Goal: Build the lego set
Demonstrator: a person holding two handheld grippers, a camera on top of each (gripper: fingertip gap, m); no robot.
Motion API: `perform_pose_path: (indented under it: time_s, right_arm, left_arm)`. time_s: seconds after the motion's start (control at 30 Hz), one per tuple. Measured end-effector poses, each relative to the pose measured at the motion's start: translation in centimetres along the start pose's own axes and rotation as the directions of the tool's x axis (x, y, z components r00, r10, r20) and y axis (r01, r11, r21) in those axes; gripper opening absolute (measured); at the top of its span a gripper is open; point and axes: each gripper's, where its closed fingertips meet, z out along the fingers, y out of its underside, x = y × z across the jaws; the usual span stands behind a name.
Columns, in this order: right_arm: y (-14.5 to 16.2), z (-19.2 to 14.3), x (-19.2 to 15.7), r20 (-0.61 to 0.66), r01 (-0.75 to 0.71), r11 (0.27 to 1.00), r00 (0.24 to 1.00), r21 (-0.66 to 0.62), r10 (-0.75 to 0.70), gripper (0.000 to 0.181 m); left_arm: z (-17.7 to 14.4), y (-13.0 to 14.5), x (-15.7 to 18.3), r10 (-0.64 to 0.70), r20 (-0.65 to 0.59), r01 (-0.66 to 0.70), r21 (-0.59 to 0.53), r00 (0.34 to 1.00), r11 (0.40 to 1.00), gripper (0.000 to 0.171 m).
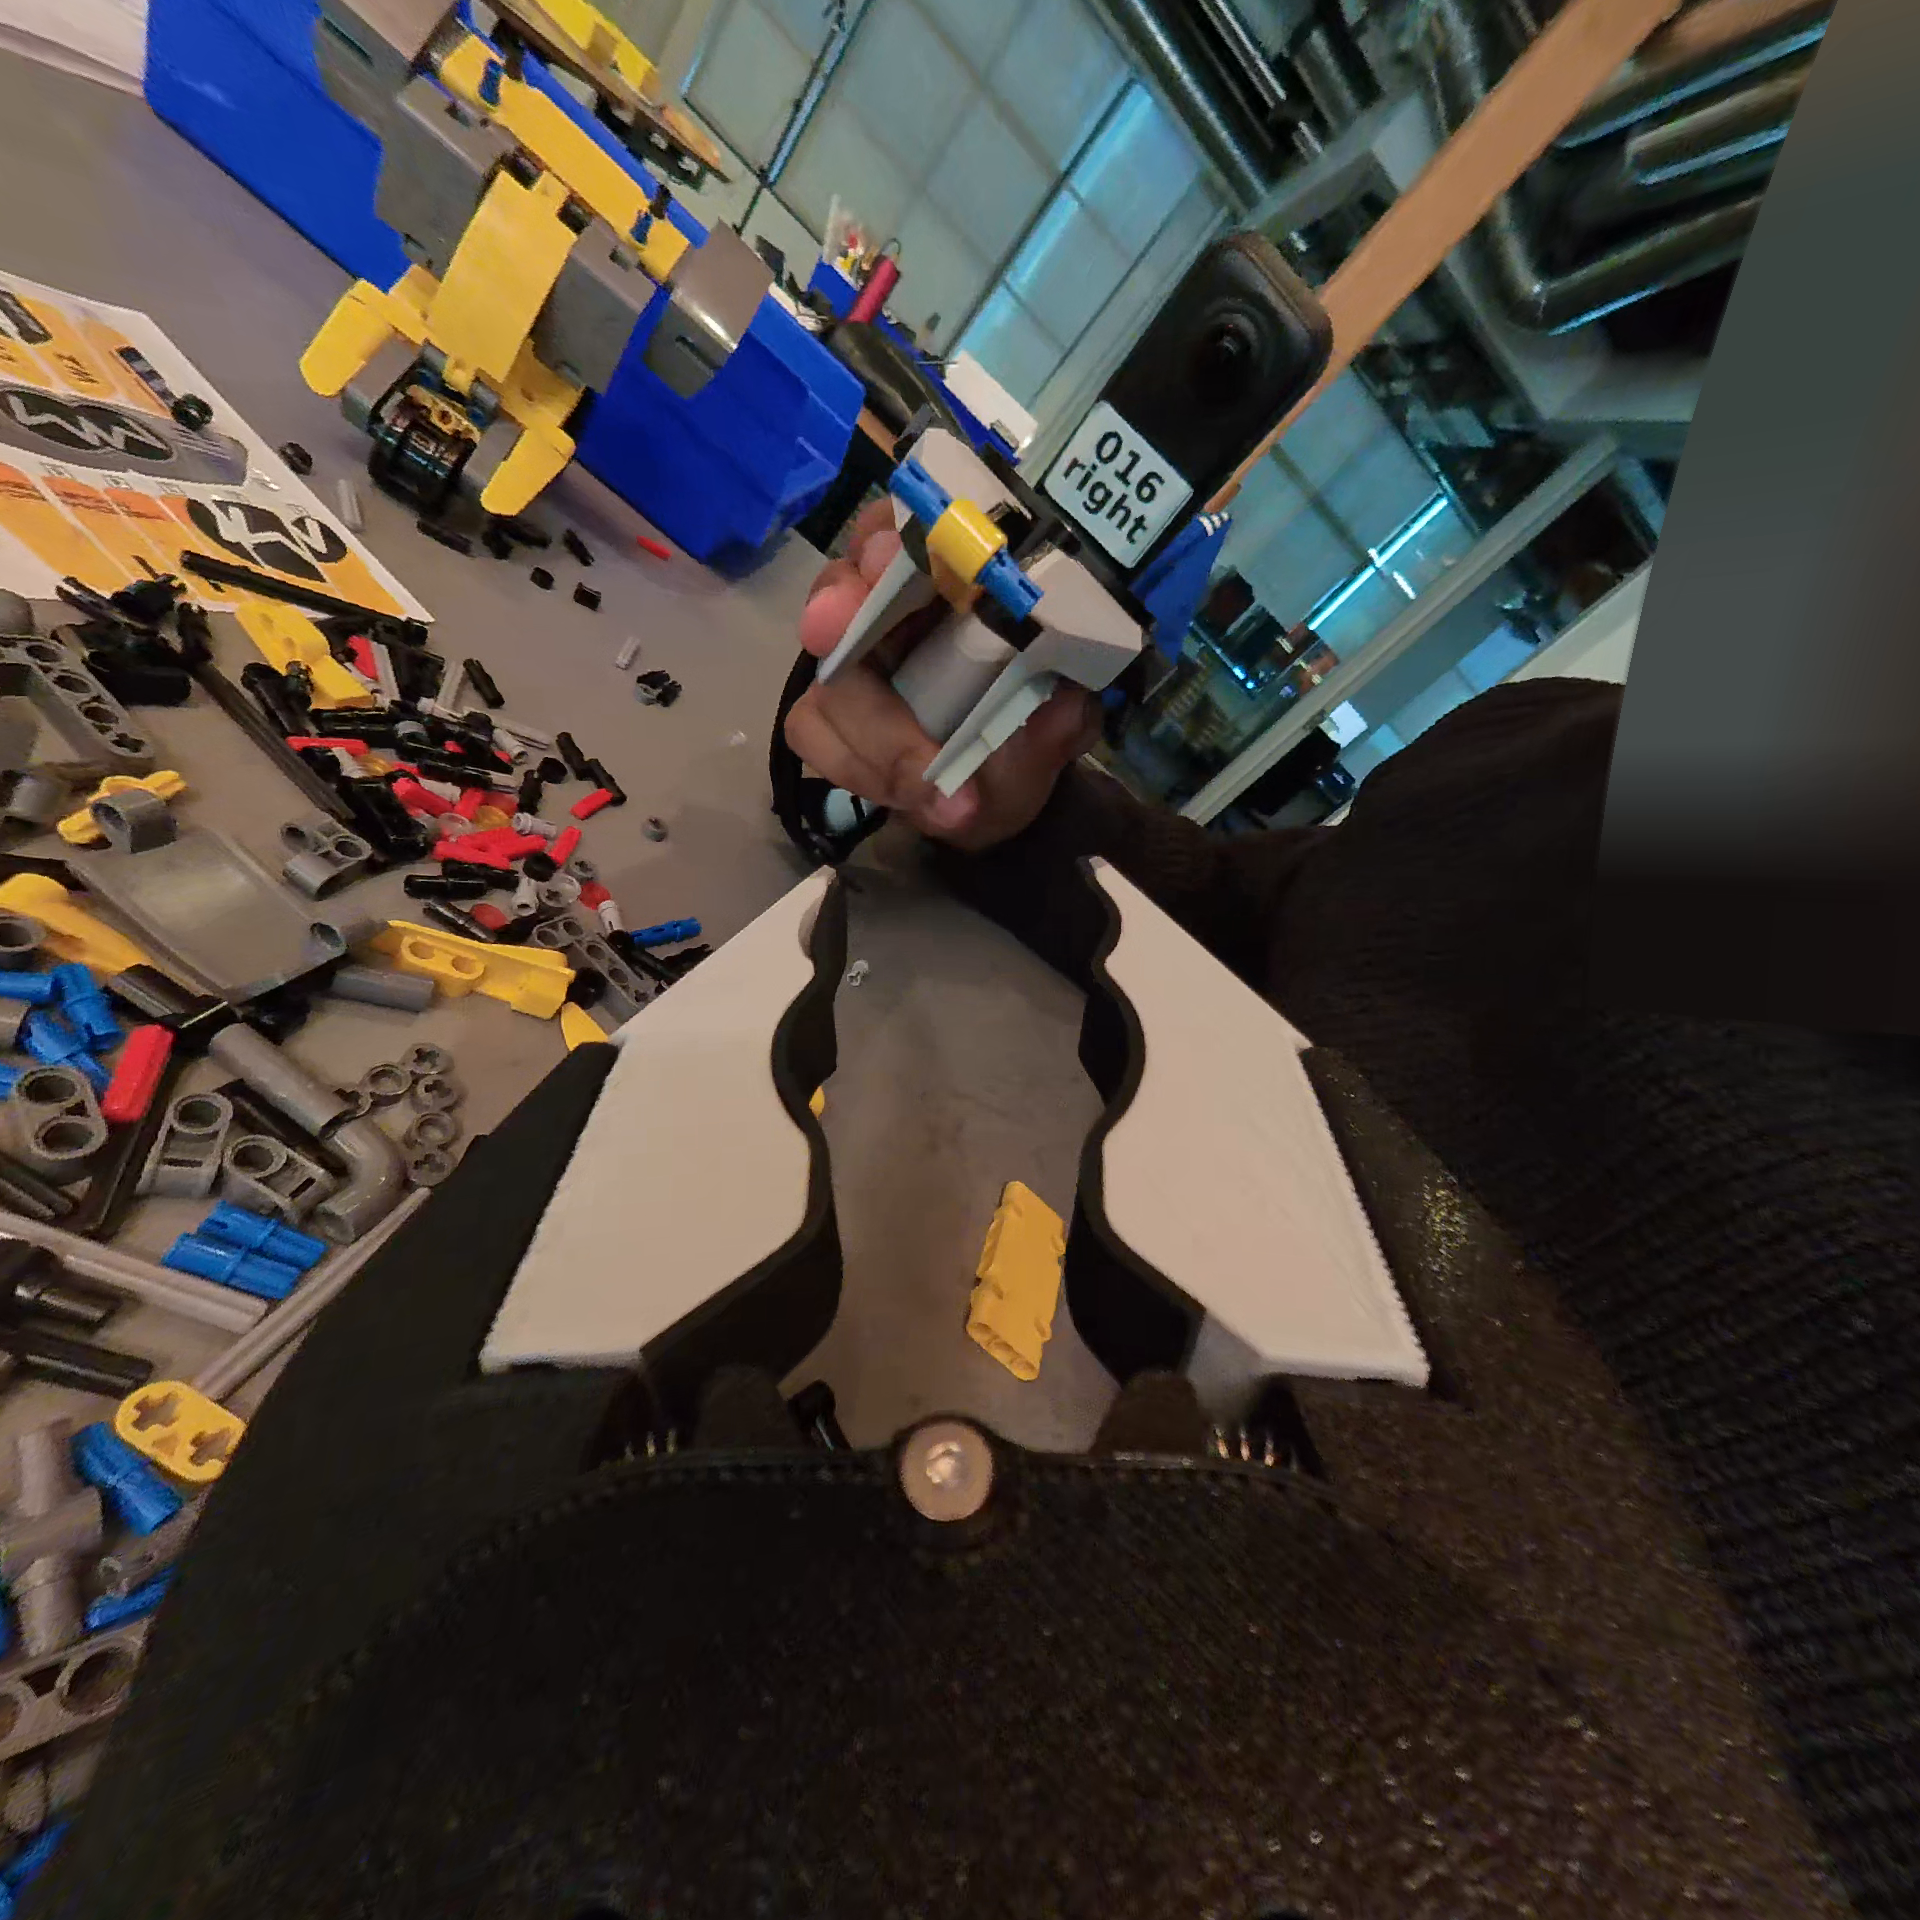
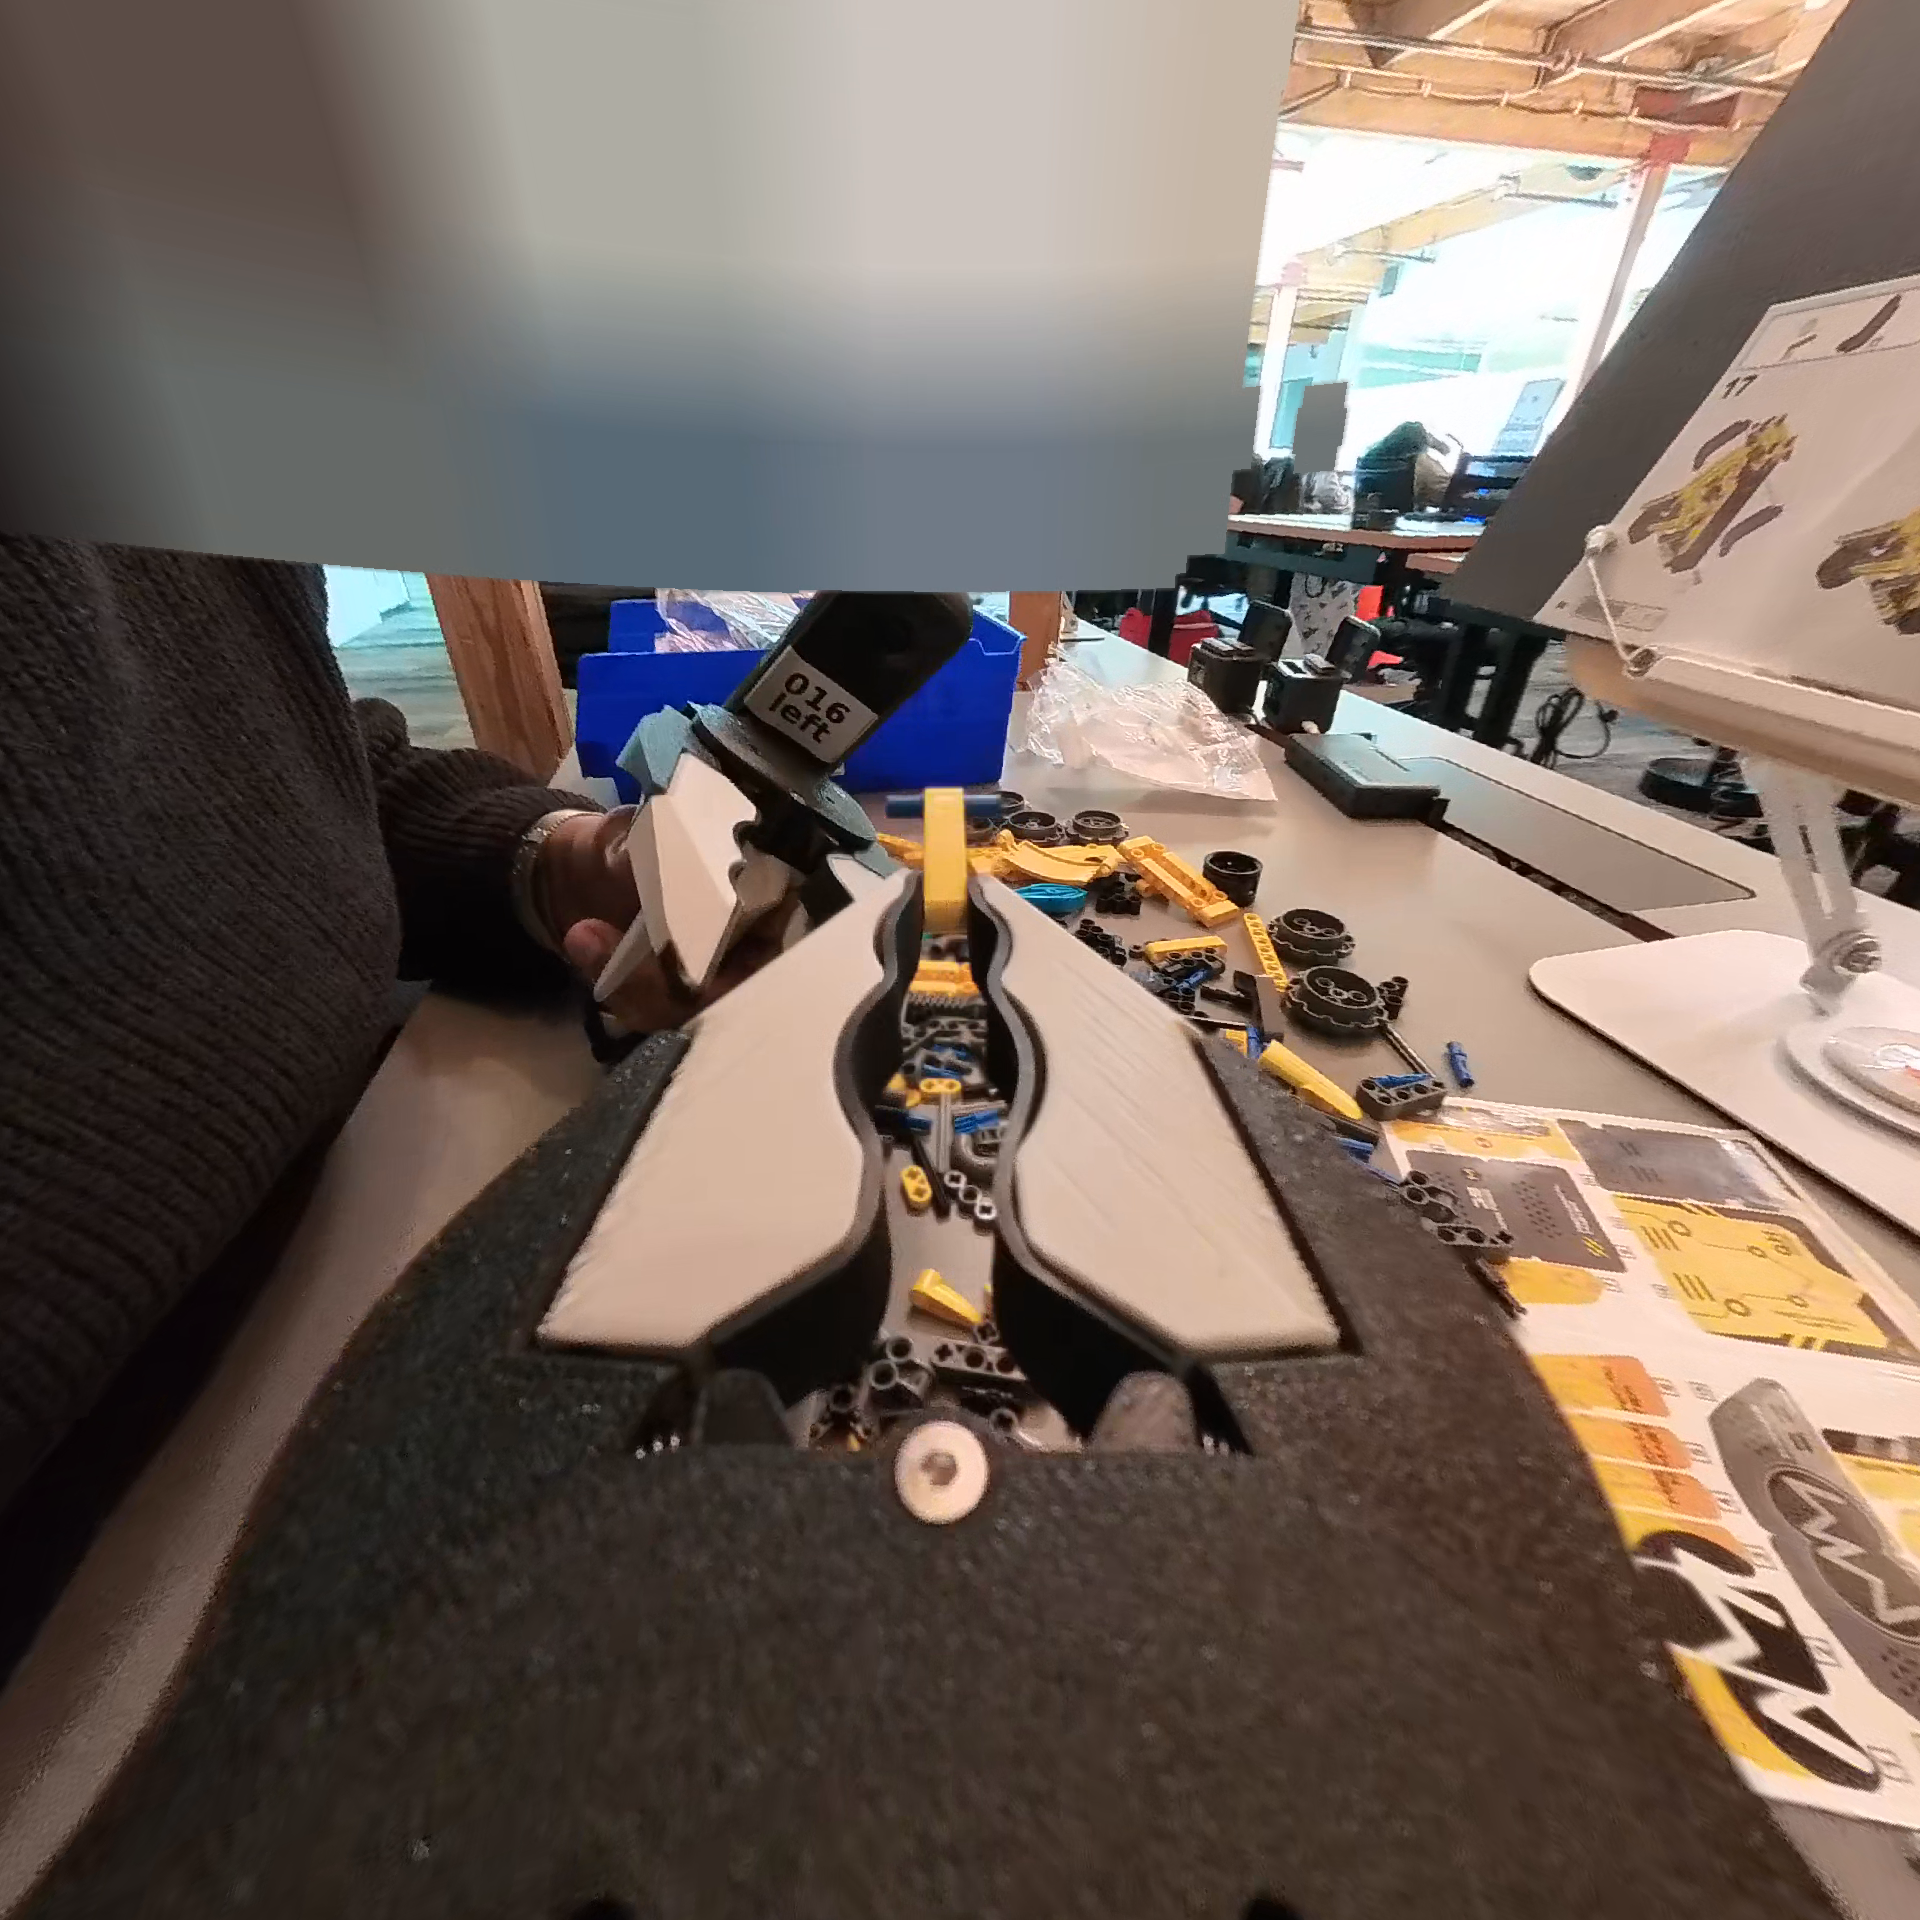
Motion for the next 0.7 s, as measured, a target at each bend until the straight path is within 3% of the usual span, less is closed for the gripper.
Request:
perform_pose_path:
  time_s: [0.7]
  right_arm:
    - [-0.6,-0.4,0.5,0.010,-0.064,0.997,0.998,0.038,0.063,0.007]
  left_arm:
    - [-1.1,-2.1,-0.2,-0.008,0.009,0.006,0.120,1.000,0.993,0.040]
